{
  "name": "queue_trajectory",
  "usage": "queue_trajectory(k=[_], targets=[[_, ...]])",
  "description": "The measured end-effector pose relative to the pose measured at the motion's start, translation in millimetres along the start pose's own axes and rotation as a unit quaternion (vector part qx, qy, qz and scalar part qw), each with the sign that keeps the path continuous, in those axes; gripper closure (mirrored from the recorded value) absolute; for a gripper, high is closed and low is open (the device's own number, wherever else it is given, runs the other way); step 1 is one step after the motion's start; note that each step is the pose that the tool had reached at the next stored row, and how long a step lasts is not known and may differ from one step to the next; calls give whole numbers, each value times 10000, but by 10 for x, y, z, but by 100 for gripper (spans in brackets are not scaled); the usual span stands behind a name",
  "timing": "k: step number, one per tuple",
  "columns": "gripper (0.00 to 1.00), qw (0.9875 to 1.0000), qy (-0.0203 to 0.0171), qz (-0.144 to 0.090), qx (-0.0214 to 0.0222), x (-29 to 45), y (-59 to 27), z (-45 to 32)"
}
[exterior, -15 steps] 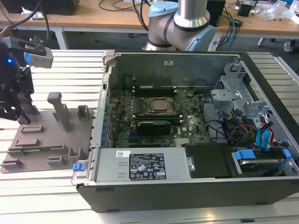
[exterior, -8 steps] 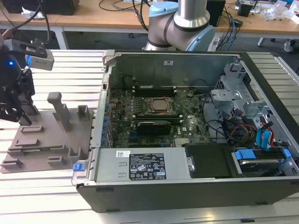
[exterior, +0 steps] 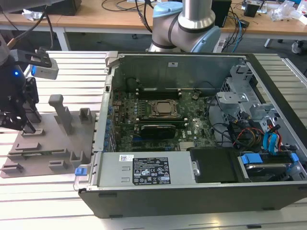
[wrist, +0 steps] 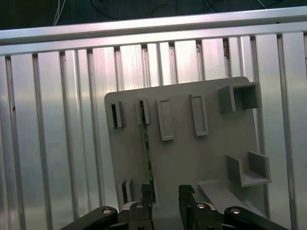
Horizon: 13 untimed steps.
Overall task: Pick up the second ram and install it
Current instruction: 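Pick up the second ram and move it above second insertion slot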
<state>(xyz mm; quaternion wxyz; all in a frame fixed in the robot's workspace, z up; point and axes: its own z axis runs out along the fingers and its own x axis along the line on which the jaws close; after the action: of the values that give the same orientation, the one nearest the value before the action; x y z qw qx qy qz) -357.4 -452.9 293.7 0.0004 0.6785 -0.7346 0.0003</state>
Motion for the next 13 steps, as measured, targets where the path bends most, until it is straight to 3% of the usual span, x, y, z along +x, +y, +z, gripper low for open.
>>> queue_trajectory(k=[3, 7, 13], targets=[[64, 10000, 0, -8, 0, 32, 5, 40], [64, 10000, -1, -17, 0, 154, 41, 86], [64, 10000, 0, -20, 0, 165, 42, 155]])
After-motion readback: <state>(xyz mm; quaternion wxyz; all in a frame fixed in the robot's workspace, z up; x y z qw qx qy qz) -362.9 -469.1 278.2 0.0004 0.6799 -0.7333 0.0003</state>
